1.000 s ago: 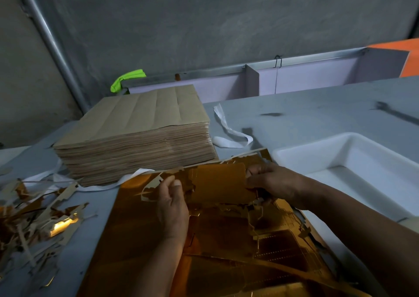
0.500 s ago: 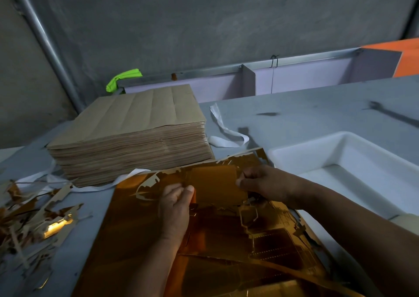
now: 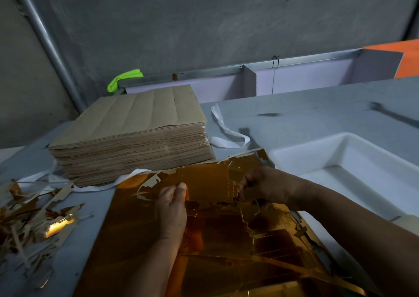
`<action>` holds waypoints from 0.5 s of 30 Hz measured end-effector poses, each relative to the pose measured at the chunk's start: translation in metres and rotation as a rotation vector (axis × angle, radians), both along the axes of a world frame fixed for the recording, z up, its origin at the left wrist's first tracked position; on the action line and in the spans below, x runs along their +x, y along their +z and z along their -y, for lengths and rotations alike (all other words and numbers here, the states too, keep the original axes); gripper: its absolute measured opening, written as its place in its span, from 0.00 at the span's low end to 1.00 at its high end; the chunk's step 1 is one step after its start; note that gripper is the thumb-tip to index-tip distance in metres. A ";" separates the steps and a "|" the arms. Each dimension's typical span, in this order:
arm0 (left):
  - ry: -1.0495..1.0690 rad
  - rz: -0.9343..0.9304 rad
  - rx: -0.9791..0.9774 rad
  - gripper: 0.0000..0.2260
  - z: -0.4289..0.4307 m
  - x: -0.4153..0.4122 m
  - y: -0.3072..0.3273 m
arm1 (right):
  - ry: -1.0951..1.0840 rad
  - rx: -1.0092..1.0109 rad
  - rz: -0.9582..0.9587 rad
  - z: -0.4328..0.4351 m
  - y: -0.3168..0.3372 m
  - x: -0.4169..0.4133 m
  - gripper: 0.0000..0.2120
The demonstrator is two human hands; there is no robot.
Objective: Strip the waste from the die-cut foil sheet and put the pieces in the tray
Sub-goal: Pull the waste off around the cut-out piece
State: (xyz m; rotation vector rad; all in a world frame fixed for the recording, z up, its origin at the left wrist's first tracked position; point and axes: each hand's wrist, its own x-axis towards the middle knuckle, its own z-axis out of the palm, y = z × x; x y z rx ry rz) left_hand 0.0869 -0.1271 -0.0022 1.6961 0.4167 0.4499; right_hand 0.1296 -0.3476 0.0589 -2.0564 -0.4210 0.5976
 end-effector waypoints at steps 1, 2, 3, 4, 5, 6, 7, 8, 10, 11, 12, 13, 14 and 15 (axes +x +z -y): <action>0.006 0.000 -0.006 0.07 0.000 0.000 0.000 | -0.007 0.004 0.000 0.000 0.000 0.000 0.02; 0.010 0.001 -0.012 0.07 0.000 0.000 0.000 | -0.015 0.006 0.000 0.000 0.000 0.000 0.02; 0.011 0.002 -0.018 0.07 0.000 0.000 0.000 | -0.022 0.008 -0.003 0.000 0.000 0.000 0.02; 0.008 0.003 -0.020 0.08 -0.001 0.000 0.000 | -0.027 0.012 -0.007 0.000 0.000 0.000 0.03; 0.005 0.002 -0.019 0.09 -0.001 0.000 0.000 | -0.032 0.015 -0.012 0.000 0.000 0.000 0.03; 0.002 0.001 -0.017 0.09 -0.001 0.000 -0.001 | -0.037 0.017 -0.015 0.000 0.000 0.000 0.03; 0.001 0.001 -0.016 0.09 -0.001 0.000 -0.001 | -0.041 0.017 -0.015 0.001 0.000 -0.001 0.03; 0.001 0.002 -0.016 0.09 -0.001 0.000 -0.002 | -0.044 0.015 -0.014 0.001 0.001 -0.001 0.03; -0.001 0.000 -0.017 0.09 -0.001 0.000 -0.002 | -0.046 0.013 -0.015 0.000 0.001 -0.001 0.03; -0.003 -0.002 -0.018 0.10 -0.002 0.000 -0.002 | -0.048 0.010 -0.015 0.000 0.001 -0.001 0.03; -0.006 -0.004 -0.018 0.11 -0.002 0.000 -0.003 | -0.051 0.006 -0.013 0.000 0.001 -0.001 0.03; -0.010 -0.006 -0.014 0.11 -0.002 0.001 -0.003 | -0.052 0.003 -0.011 0.000 0.001 -0.001 0.02; -0.012 -0.009 -0.010 0.12 -0.002 0.001 -0.004 | -0.053 0.000 -0.010 0.000 0.002 -0.001 0.02; -0.013 -0.009 -0.008 0.12 -0.002 0.001 -0.004 | -0.051 -0.002 -0.011 0.000 0.002 -0.002 0.02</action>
